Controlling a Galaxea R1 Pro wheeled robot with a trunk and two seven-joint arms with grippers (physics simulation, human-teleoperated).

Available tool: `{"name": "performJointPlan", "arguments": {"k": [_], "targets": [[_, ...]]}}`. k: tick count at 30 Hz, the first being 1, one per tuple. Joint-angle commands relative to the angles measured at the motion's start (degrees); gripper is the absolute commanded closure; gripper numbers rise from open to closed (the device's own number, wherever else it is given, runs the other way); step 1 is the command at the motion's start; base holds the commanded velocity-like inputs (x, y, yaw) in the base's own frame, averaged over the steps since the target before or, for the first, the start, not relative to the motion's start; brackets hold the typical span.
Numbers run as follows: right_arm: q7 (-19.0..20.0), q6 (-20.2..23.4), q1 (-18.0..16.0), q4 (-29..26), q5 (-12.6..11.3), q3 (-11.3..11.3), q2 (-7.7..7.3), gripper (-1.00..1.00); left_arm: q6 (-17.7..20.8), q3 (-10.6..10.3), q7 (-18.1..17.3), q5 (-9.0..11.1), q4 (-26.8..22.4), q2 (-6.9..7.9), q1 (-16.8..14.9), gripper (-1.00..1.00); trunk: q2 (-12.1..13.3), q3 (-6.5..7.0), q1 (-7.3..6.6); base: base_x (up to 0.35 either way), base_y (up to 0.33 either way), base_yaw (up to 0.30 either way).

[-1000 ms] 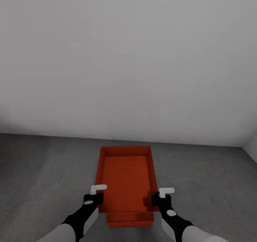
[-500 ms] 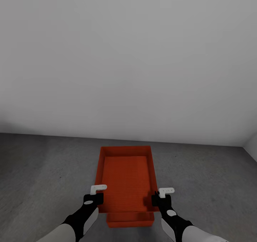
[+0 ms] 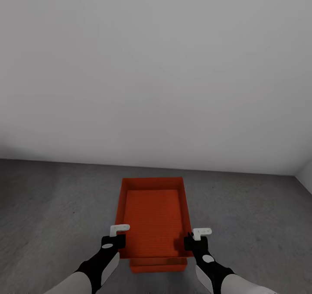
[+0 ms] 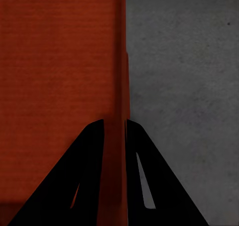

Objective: Move the two storage containers from the living room to the garage. In the garage, place one container on the floor and stack the other container on top of it (either order is fine).

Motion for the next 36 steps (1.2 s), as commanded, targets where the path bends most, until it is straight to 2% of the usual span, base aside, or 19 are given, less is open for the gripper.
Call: {"name": "performJointPlan", "arguments": {"k": [1,36], "targets": [[0.08,-0.19,-0.01,0.82,-0.67,-0.62,-0.58,1.0,0.25,2.93,0.62,-0.59,-0.32,0.17,-0.07,1.0,-0.04,-0.14,0.0,0.0,0.0,0.0],[0.09,-0.19,-0.01,0.83,-0.67,-0.61,-0.62,1.0,0.25,2.93,0.62,-0.59,-0.4,0.17,-0.09,1.0,-0.04,-3.19,0.0,0.0,0.0,0.0]]}}
